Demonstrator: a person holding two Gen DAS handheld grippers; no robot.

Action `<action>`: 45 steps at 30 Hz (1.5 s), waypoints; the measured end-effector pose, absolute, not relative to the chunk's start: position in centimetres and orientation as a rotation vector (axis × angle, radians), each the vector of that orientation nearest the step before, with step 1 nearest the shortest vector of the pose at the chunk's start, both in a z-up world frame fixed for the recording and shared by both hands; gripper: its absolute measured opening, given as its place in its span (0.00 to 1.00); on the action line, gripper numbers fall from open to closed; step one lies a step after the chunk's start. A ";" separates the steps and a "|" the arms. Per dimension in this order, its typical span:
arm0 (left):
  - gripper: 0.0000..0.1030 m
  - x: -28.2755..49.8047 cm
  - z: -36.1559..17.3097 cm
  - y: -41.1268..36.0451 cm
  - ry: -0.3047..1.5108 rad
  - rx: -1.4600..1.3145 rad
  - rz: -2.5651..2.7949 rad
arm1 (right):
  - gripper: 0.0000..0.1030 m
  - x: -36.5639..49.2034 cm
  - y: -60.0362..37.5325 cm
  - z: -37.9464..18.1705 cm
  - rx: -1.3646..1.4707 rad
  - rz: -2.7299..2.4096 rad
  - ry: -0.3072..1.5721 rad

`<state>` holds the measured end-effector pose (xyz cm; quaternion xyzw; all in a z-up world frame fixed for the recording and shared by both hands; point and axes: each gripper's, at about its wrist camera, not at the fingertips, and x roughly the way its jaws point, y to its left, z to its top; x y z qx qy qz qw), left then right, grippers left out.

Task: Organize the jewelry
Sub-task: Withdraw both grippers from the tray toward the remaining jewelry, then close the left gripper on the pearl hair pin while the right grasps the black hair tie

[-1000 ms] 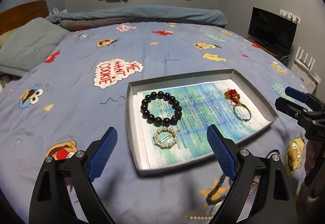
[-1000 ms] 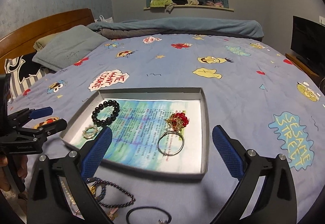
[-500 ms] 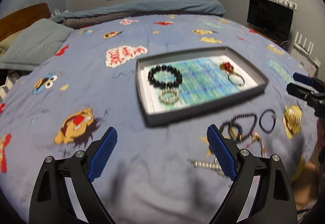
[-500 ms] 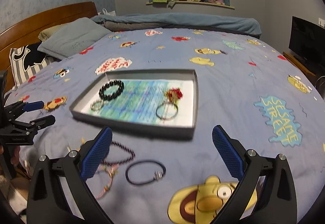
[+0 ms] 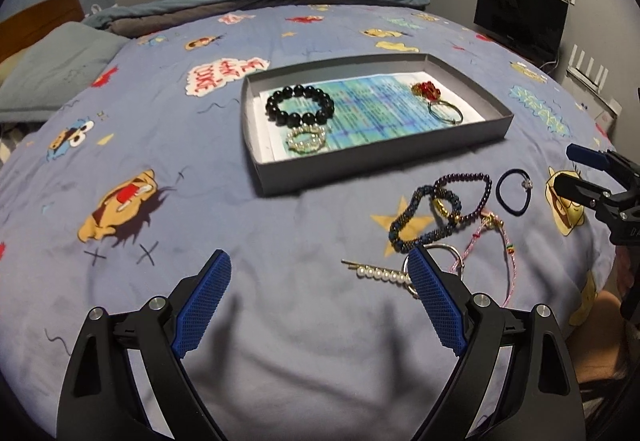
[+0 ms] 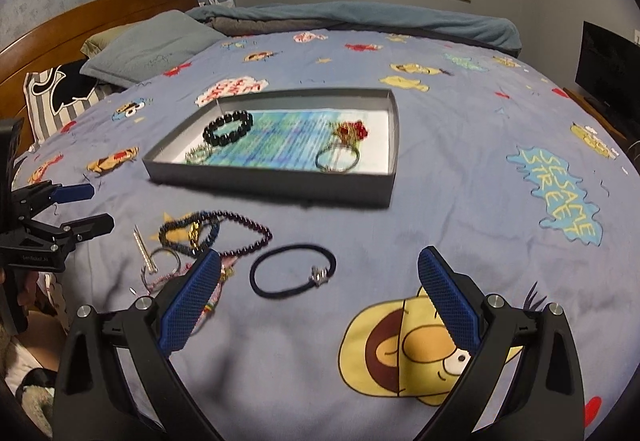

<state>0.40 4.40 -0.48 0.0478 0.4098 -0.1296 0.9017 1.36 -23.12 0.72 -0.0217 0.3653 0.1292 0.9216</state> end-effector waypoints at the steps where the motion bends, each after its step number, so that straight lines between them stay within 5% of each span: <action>1: 0.87 0.4 -0.6 4.3 0.854 0.098 -0.271 | 0.95 1.3 -23.2 0.5 -0.044 0.264 0.754; 23: 0.85 0.6 -4.0 -0.4 0.885 0.229 -0.366 | 0.95 1.7 -23.0 -1.3 -0.023 0.286 0.788; 29: 0.69 1.0 -4.4 -0.5 0.888 0.260 -0.358 | 0.95 2.0 -23.0 -1.5 -0.022 0.286 0.793; 33: 0.68 1.0 -4.2 -0.3 0.884 0.251 -0.358 | 0.92 2.2 -23.0 -1.8 -0.027 0.280 0.789; 45: 0.68 1.1 -3.6 0.3 0.862 0.226 -0.353 | 0.31 3.2 -22.5 -3.0 -0.060 0.262 0.822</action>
